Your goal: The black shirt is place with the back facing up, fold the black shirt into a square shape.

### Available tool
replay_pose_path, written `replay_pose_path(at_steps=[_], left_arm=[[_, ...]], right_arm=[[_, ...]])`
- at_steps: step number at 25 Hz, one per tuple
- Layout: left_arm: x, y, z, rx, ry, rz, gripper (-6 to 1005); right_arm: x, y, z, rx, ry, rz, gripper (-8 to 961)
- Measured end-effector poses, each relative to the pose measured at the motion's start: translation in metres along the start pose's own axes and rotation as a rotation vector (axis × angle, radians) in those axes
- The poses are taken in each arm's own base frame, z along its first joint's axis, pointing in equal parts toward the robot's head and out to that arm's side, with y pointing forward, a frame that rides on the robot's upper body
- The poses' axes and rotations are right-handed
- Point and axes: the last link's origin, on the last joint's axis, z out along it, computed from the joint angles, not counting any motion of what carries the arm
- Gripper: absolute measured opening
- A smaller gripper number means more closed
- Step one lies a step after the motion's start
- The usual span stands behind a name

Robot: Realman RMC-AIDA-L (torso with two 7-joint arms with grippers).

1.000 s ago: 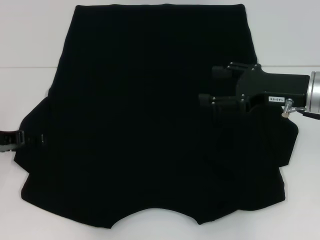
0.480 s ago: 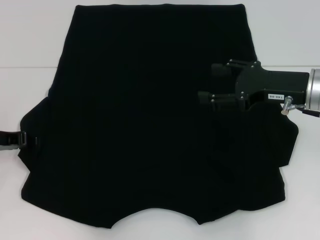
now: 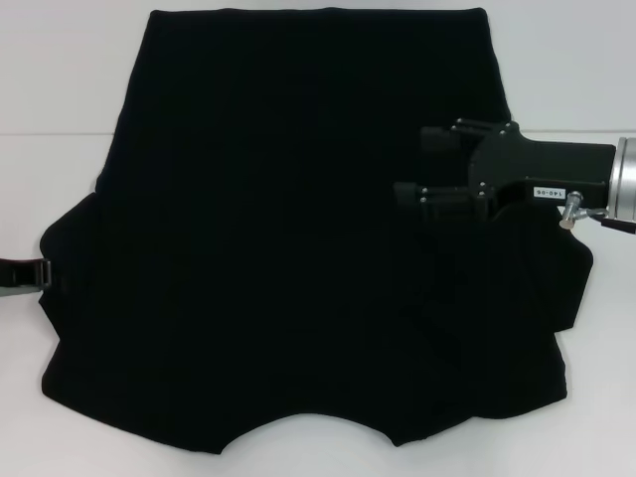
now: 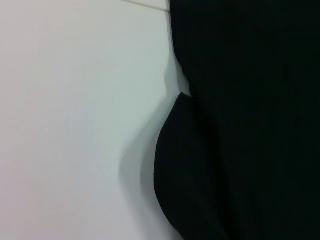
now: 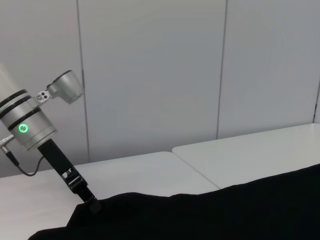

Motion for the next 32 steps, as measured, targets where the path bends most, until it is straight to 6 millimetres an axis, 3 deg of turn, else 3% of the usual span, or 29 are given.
replay_pose_path(at_steps=[4, 32], left_arm=[[-0.001, -0.004, -0.001, -0.003, 0.031, -0.012, 3], [-0.018, -0.042, -0.021, 0.031, 0.121, -0.144, 18]], right_arm=[[0.0, -0.001, 0.0, 0.008, -0.008, 0.018, 900], [-0.005, -0.002, 0.009, 0.022, -0.022, 0.022, 900]])
